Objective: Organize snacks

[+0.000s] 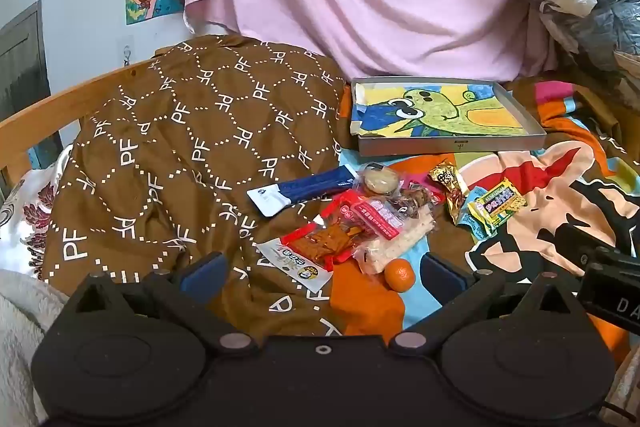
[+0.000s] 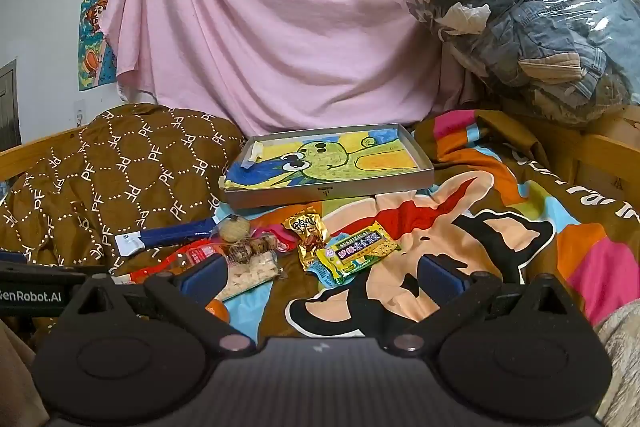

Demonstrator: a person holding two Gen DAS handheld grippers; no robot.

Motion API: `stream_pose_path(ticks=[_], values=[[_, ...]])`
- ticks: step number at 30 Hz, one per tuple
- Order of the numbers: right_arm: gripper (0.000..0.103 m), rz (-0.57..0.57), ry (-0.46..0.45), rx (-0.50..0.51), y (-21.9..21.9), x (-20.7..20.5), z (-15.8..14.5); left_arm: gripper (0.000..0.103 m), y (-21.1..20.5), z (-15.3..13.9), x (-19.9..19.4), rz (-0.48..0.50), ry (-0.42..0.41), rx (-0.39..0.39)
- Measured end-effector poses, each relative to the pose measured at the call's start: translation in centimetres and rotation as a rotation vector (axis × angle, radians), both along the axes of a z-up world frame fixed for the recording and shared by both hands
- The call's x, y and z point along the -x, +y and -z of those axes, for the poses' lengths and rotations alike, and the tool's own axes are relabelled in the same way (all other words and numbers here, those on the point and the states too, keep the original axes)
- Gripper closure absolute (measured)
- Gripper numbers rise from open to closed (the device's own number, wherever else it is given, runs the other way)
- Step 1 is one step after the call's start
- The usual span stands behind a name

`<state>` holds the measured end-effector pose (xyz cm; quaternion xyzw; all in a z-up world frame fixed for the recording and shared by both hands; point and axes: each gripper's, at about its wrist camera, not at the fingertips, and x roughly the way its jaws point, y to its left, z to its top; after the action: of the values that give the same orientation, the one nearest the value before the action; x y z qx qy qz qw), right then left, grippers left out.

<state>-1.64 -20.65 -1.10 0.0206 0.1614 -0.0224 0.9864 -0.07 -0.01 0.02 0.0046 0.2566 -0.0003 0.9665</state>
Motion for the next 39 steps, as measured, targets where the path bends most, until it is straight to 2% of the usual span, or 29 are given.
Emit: stream_pose_path(ticks=[32, 39], values=[[0.000, 0.000, 0.003, -0.001, 0.17, -0.04, 0.05, 0.001, -0.04, 0.04, -0.08, 0.000, 0.008, -0.001], [0.000, -0.001, 0.004, -0.001, 0.20, 0.00, 0.17, 0.001, 0.09, 0.80, -0.57, 0.001, 0.013, 0.001]])
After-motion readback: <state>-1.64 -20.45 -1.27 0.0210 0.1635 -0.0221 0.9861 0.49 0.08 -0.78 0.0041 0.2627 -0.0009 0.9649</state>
